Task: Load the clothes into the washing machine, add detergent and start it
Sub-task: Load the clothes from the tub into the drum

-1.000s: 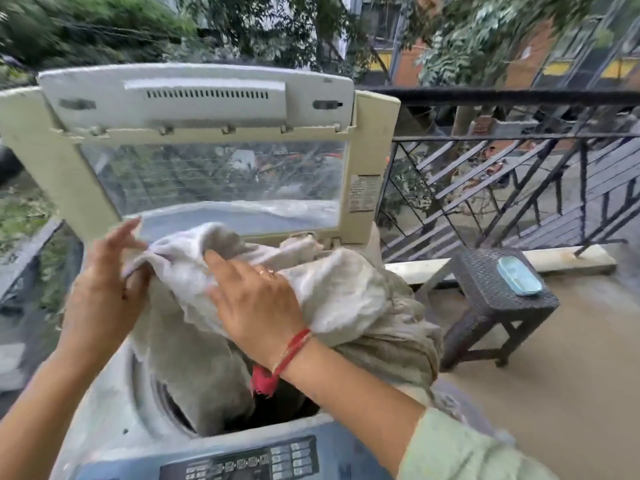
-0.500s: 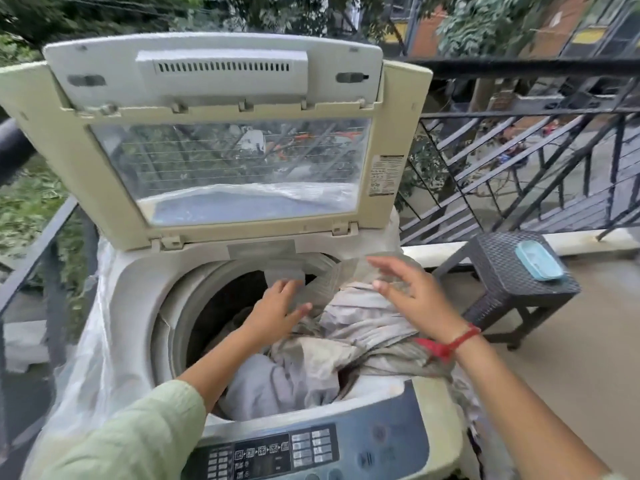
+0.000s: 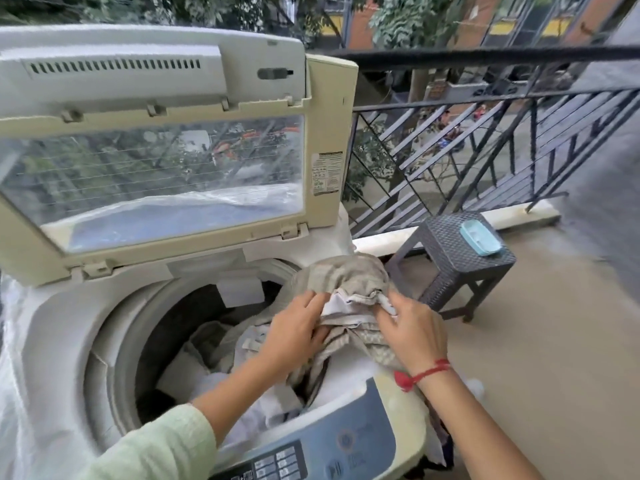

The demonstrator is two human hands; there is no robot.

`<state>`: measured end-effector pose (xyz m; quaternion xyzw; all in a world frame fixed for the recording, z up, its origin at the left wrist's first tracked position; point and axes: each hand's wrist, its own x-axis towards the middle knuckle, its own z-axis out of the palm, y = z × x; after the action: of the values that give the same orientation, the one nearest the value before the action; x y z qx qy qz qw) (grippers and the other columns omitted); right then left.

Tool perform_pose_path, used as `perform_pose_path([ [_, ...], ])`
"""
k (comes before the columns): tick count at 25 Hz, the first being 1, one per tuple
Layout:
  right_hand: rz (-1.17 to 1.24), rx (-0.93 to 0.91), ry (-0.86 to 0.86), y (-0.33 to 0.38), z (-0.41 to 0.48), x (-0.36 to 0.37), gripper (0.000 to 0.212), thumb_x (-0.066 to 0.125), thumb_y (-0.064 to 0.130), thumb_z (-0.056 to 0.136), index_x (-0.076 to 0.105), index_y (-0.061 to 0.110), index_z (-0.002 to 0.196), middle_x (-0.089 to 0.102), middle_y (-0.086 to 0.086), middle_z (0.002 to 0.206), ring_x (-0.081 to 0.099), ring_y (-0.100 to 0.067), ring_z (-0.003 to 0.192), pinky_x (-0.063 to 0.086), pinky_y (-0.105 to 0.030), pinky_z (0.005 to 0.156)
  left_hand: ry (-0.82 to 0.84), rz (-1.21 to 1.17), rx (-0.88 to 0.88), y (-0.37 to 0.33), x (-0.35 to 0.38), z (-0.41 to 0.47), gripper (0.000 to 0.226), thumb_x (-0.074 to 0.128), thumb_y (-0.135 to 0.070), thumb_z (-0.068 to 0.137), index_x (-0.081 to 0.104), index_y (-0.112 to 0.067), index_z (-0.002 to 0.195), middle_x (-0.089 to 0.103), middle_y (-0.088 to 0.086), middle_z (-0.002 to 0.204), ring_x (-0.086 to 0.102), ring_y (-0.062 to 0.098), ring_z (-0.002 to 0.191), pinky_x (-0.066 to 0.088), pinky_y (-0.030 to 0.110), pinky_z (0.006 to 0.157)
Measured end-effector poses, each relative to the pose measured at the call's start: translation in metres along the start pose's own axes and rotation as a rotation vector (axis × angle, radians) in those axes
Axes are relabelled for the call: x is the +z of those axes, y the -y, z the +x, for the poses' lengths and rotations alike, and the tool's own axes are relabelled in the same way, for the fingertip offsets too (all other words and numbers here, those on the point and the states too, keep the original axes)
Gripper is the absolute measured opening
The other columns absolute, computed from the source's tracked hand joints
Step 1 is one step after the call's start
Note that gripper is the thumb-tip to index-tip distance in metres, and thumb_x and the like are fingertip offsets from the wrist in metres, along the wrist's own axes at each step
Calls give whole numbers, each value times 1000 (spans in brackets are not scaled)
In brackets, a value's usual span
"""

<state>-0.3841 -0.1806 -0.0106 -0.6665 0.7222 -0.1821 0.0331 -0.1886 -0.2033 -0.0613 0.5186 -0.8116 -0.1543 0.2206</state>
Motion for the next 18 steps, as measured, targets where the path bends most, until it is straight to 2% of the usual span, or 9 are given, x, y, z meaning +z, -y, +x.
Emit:
perform_pose_path([
  [4, 168, -408, -415, 88, 2, -50, 31, 46, 49, 89, 55, 24, 73, 55, 5, 57, 50, -12, 54, 26, -23, 47, -450, -15, 109, 27, -97, -38, 39, 48, -30, 81, 44, -16, 117, 50, 2, 96, 48, 17, 75, 40, 31, 52],
  [7, 314, -565, -271, 158, -10, -7, 38, 41, 56, 89, 56, 25, 105, 58, 5, 81, 50, -14, 74, 35, -27, 59, -506, 216, -69, 82, -157, -95, 65, 54, -30, 78, 34, -24, 139, 48, 7, 101, 44, 18, 62, 38, 28, 42],
  [9, 54, -607, 93, 169, -22, 52, 59, 41, 54, 88, 39, 18, 136, 56, -2, 114, 52, -21, 98, 41, -39, 85, -263, 549, -227, 111, -159, -118, 83, 72, -24, 73, 30, -31, 144, 52, 14, 111, 58, 37, 77, 50, 41, 50],
  [10, -111, -592, 408, 161, -26, 80, 67, 42, 50, 89, 28, 13, 143, 49, -7, 130, 49, -26, 113, 34, -46, 100, 5, 686, -302, 117, -148, -121, 85, 73, -24, 74, 27, -35, 145, 48, 16, 127, 57, 41, 100, 53, 47, 68],
  [11, -302, -581, 710, 149, -29, 104, 69, 44, 45, 91, 21, 10, 146, 40, -10, 142, 42, -29, 126, 24, -49, 108, 328, 760, -350, 119, -128, -122, 79, 66, -28, 81, 23, -37, 147, 37, 12, 143, 45, 37, 124, 47, 48, 91],
  [13, -585, -630, 1084, 128, -29, 129, 60, 45, 36, 95, 27, 8, 145, 34, -12, 149, 34, -29, 136, 24, -46, 111, 844, 594, -392, 122, -81, -119, 59, 51, -35, 91, 27, -34, 146, 27, 2, 153, 27, 25, 141, 28, 46, 111],
  [14, -535, -681, 1167, 123, -23, 132, 53, 46, 33, 94, 36, 10, 142, 39, -13, 147, 38, -29, 133, 30, -41, 108, 973, 460, -431, 124, -61, -115, 56, 49, -36, 93, 31, -30, 145, 31, 1, 152, 29, 24, 140, 27, 44, 113],
  [16, 21, -658, 1109, 115, -11, 116, 46, 50, 32, 93, 46, 18, 136, 49, -10, 139, 47, -24, 126, 38, -33, 101, 1078, 327, -508, 124, -36, -102, 60, 51, -38, 93, 30, -22, 147, 32, 4, 153, 33, 25, 139, 29, 38, 112],
  [18, 439, -500, 736, 92, 7, 81, 47, 51, 45, 89, 46, 30, 134, 49, 1, 138, 44, -10, 126, 38, -27, 104, 972, 293, -475, 122, -23, -82, 62, 55, -41, 91, 33, -19, 145, 37, 6, 149, 37, 26, 136, 34, 34, 107],
])
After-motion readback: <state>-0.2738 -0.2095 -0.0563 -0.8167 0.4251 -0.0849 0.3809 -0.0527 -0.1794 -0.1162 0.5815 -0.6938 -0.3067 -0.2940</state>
